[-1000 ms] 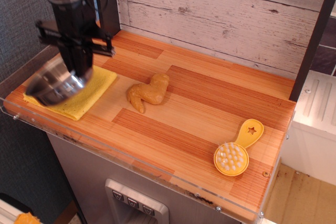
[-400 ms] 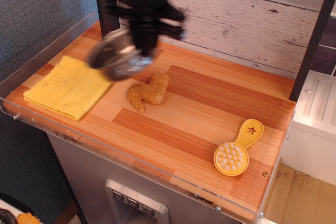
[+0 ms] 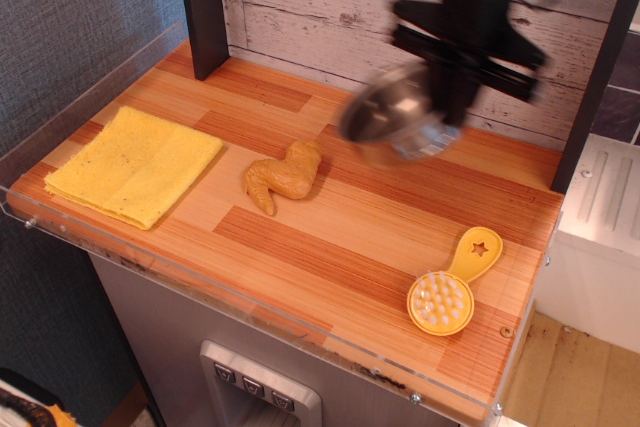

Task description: Put the pot in between the chicken wing and the brush towards the top of the table.

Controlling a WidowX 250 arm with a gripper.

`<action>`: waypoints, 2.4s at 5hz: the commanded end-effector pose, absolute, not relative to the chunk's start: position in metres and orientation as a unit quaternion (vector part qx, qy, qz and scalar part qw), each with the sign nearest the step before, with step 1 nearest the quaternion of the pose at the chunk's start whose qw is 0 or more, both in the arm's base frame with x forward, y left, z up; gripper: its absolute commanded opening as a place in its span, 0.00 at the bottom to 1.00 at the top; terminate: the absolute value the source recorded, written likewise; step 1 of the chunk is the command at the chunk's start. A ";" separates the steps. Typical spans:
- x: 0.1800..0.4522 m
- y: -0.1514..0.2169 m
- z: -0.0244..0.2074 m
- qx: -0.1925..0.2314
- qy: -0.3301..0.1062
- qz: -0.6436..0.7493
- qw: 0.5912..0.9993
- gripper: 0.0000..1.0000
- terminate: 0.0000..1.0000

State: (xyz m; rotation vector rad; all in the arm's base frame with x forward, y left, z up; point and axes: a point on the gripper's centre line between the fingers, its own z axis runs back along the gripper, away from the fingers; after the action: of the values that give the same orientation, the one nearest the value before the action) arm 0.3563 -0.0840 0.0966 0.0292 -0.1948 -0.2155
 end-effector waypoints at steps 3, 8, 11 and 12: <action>0.357 -0.084 0.050 0.015 -0.058 -0.117 0.991 0.00 0.00; 0.321 -0.024 0.137 -0.017 -0.096 -0.060 0.993 1.00 0.00; 0.291 0.024 0.122 -0.005 -0.041 -0.014 0.999 1.00 0.00; 0.291 0.024 0.122 -0.005 -0.041 -0.014 0.999 1.00 0.00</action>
State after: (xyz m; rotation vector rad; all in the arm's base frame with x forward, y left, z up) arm 0.2994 0.0264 0.1014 -0.0190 -0.0301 -0.0300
